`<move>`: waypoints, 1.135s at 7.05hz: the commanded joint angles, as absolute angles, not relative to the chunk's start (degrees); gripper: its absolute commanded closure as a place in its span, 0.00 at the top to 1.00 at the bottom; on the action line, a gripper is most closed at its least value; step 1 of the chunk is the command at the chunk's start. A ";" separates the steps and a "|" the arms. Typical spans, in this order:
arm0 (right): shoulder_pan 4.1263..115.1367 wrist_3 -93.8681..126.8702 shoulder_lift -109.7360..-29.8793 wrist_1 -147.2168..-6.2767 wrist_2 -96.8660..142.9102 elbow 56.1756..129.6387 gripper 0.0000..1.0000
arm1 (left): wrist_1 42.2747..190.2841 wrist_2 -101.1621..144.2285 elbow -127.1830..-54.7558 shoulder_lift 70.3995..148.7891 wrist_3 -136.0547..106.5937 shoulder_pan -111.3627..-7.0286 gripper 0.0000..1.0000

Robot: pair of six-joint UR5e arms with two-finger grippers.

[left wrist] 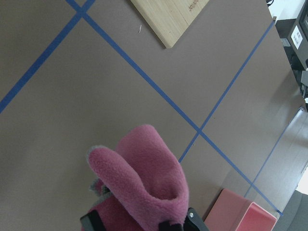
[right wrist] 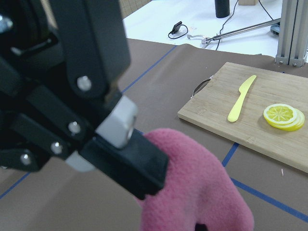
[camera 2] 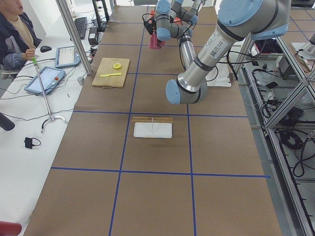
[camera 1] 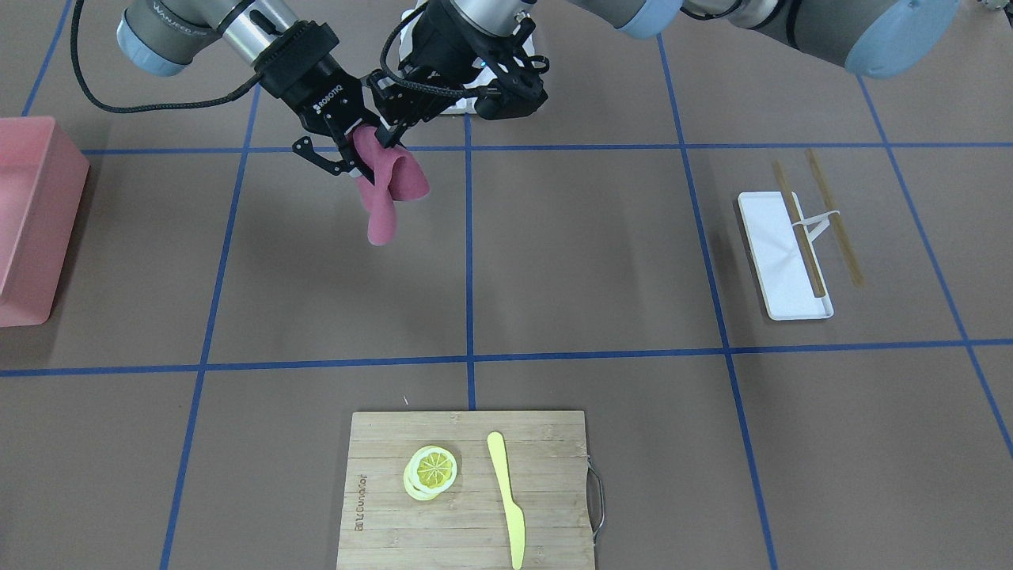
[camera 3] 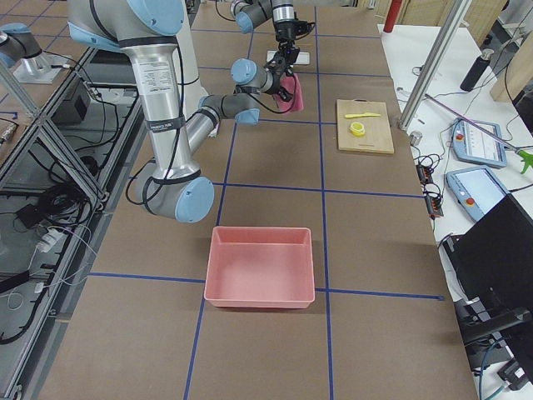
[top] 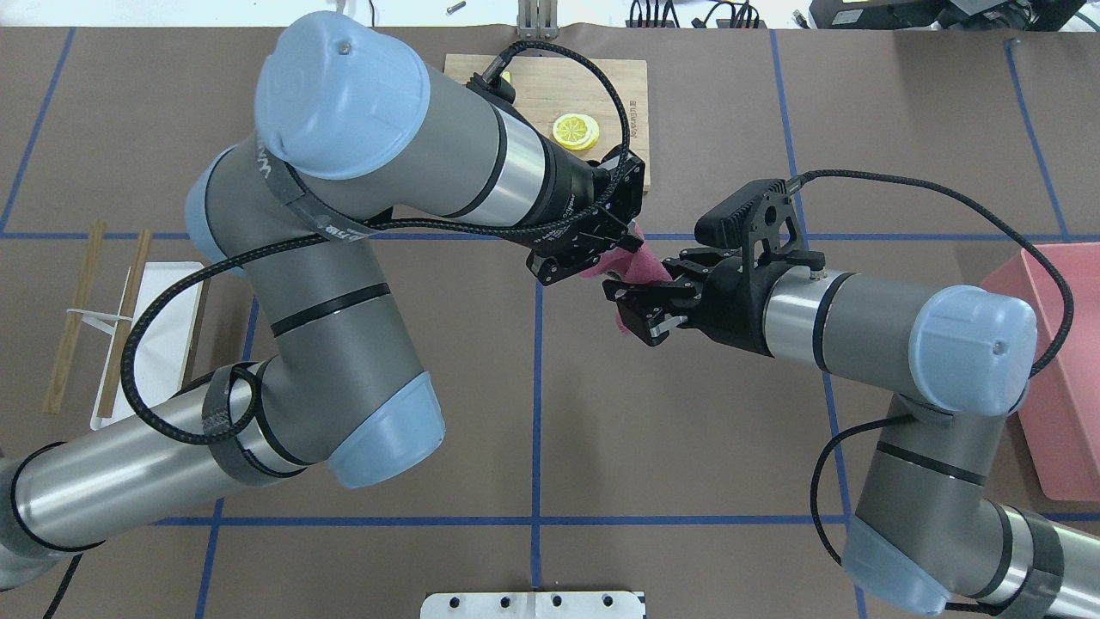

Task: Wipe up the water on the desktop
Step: 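Grasp the hanging pink cloth with the right gripper while the left gripper holds it, then open the left gripper and withdraw it while the right gripper holds the cloth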

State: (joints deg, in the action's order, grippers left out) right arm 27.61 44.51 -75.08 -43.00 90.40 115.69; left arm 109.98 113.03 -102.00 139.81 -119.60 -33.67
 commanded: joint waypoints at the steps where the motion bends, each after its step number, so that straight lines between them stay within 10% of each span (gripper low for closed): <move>1: 27.07 46.75 -75.06 -42.89 90.44 115.84 0.00 | 110.39 113.03 -102.13 139.83 -119.27 -33.75 0.00; 3: 26.98 50.97 -74.80 -42.89 90.70 115.84 0.00 | 113.03 113.03 -102.13 139.57 -117.52 -34.80 0.65; 8: 20.05 73.30 -74.97 -52.32 90.27 111.53 0.00 | 113.03 115.56 -110.55 131.86 -116.37 -45.51 0.71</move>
